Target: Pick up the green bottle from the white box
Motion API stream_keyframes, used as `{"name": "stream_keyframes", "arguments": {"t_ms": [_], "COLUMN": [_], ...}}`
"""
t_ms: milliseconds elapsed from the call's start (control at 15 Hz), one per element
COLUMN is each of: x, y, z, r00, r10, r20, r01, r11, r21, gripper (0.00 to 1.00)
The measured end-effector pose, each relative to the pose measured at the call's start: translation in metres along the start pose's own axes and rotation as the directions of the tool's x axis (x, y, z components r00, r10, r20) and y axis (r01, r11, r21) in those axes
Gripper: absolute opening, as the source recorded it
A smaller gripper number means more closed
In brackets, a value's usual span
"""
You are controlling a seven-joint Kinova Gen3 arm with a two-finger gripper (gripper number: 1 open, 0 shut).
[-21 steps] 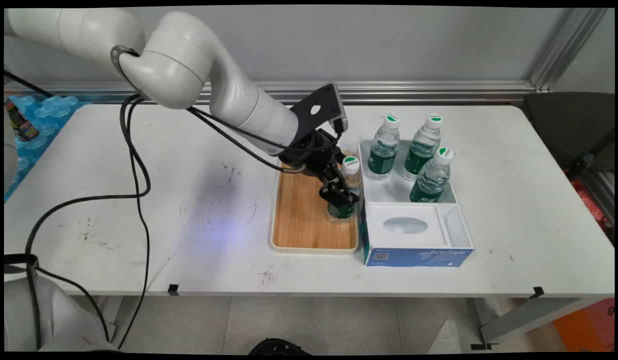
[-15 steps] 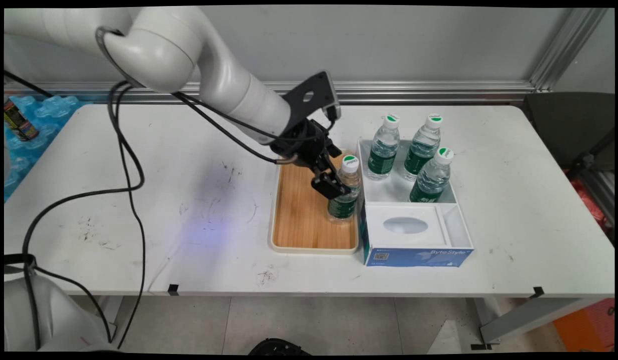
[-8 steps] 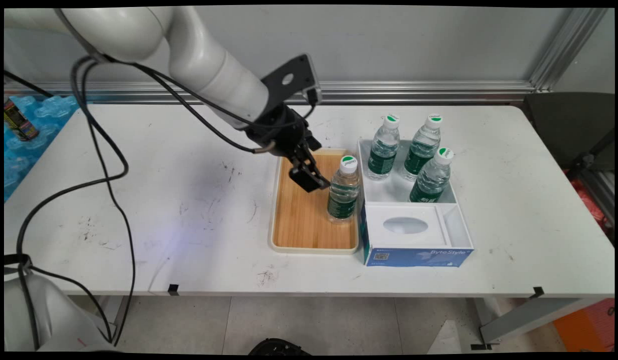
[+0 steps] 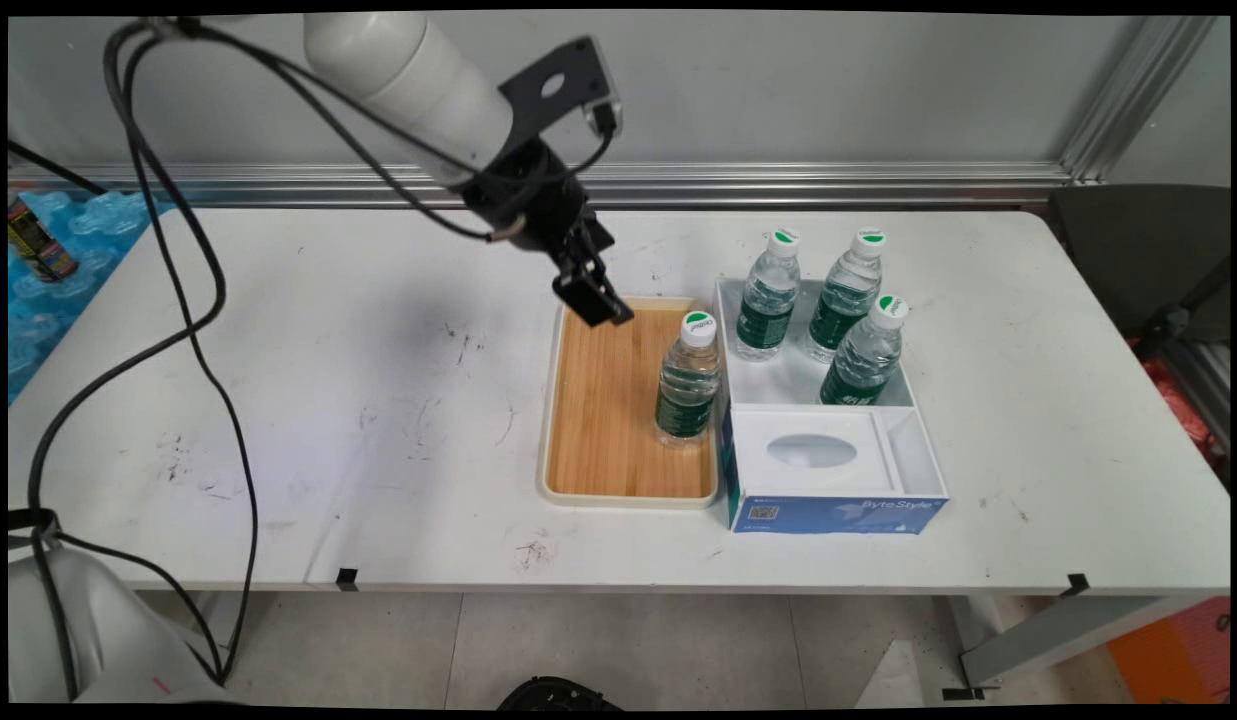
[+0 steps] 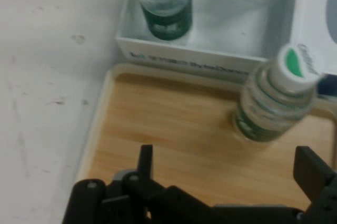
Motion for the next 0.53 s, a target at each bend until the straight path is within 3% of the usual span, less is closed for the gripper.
{"name": "stream_keyframes", "arguments": {"t_ms": [267,533], "x": [0.025,0.056], "y": [-0.022,-0.039], "z": [-0.010,-0.011], "r00": [1.000,0.997], "r10": [-0.023,-0.040], "r20": [-0.017,-0.067], "r01": [0.023,0.043], "r11": [0.999,0.998], "r21": [0.024,0.035], "gripper": [1.00,1.00]}}
